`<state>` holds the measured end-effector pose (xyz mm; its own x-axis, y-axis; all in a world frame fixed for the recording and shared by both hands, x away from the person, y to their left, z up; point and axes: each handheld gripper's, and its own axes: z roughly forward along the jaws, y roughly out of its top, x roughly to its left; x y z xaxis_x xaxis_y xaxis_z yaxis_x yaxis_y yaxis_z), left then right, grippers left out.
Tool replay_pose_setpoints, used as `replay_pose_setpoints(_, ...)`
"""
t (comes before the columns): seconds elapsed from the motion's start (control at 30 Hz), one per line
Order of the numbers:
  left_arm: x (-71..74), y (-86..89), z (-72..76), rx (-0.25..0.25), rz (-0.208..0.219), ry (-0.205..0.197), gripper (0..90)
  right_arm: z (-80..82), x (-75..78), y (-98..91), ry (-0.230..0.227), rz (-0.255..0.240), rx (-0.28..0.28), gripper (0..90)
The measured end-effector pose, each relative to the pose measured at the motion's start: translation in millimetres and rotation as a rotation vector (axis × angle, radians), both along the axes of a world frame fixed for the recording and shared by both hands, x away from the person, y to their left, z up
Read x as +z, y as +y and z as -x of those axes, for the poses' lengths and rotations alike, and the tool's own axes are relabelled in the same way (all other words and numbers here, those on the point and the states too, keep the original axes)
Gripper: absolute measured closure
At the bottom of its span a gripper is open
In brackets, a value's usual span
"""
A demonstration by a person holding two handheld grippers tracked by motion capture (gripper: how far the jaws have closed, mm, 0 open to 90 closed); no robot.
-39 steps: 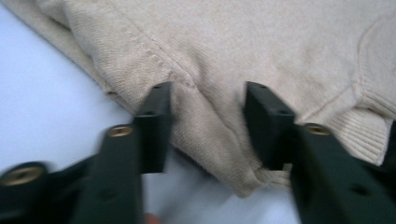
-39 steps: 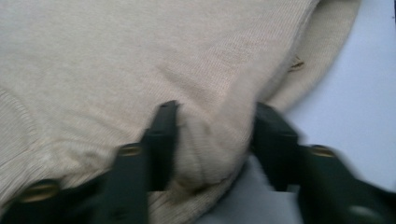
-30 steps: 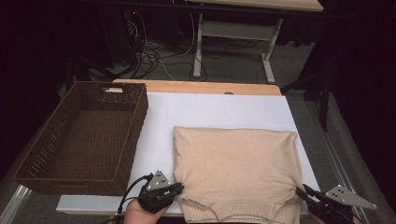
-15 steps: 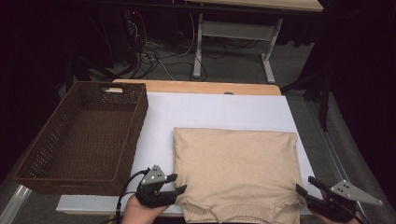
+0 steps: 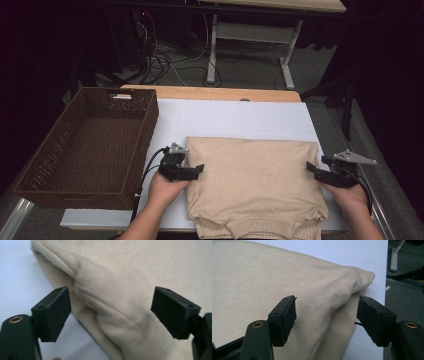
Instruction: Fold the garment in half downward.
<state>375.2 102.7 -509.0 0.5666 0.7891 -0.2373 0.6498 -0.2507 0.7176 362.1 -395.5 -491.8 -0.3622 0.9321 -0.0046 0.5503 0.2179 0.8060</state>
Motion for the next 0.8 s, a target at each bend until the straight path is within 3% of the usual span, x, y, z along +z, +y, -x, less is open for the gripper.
replay_pose_setpoints(0.03,-0.6,0.9,-6.4,0.01,0.005,0.008,14.6,0.0,0.0,0.0,0.0,0.0,0.0,32.7)
replay_pose_setpoints(0.2,-3.7,-1.2,-35.2,0.055,-0.032,0.052,14.7,-32.0,-6.3,-0.8,0.055,-0.002,-0.04,32.1)
replay_pose_setpoints(0.37,-7.7,-4.8,-50.6,0.084,-0.026,0.074,17.6,-56.1,-15.6,-3.0,0.121,0.002,-0.066,32.0)
replay_pose_setpoints(0.4,-8.0,-5.4,-51.4,0.089,-0.021,0.073,20.2,-59.3,-17.2,-3.3,0.133,-0.011,-0.062,35.2)
replay_pose_setpoints(0.47,-9.4,-11.9,-48.9,0.068,-0.073,0.03,33.3,-59.4,-17.6,-0.7,0.124,-0.001,-0.045,44.0)
replay_pose_setpoints(0.5,-9.5,-13.3,-48.4,0.059,-0.069,0.027,37.5,-59.3,-17.5,-0.1,0.123,-0.002,-0.038,48.7)
replay_pose_setpoints(0.6,-9.9,-14.5,-48.0,0.015,-0.013,0.055,61.3,-58.7,-16.9,1.2,0.128,-0.012,-0.008,66.1)
replay_pose_setpoints(0.63,-9.8,-15.4,-47.5,0.009,-0.01,0.055,65.3,-59.1,-16.4,1.7,0.133,-0.024,0.018,75.3)
replay_pose_setpoints(0.8,-5.4,-21.0,-44.5,-0.01,-0.075,-0.01,73.4,-57.7,-12.8,8.5,0.097,0.044,0.031,80.2)
